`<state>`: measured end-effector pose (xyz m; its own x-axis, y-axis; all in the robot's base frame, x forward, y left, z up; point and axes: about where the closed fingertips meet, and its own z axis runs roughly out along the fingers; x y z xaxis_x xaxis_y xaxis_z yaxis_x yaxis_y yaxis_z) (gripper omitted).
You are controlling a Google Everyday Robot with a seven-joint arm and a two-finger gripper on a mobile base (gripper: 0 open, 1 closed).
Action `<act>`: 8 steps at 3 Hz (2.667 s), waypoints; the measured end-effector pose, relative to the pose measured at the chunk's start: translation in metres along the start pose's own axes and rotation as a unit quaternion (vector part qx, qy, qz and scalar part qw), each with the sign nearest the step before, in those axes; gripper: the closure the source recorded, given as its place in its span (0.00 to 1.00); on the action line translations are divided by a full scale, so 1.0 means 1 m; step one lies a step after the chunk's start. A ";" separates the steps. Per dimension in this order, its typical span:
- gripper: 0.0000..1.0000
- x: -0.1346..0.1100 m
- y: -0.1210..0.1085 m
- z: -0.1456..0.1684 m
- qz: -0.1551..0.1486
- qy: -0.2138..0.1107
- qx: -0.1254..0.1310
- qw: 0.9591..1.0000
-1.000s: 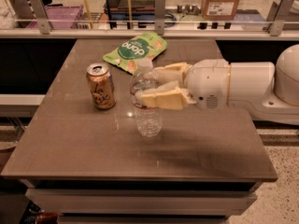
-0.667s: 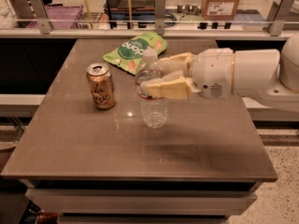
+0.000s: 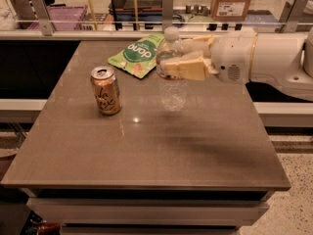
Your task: Move water bottle near green rice chip bag
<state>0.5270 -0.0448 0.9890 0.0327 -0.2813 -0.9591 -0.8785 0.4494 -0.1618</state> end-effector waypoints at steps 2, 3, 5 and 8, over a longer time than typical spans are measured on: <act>1.00 -0.012 -0.069 0.003 0.016 -0.013 0.099 0.995; 1.00 -0.013 -0.097 0.015 0.015 -0.020 0.127 0.992; 1.00 0.010 -0.136 0.056 0.025 -0.038 0.178 0.983; 1.00 0.052 -0.142 0.082 0.061 -0.006 0.199 0.978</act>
Offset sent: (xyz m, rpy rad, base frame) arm 0.1041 -0.0446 0.0314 0.0730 -0.0596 -0.3023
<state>0.6924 -0.0535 0.9433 -0.0530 -0.1970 -0.9790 -0.6210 0.7742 -0.1222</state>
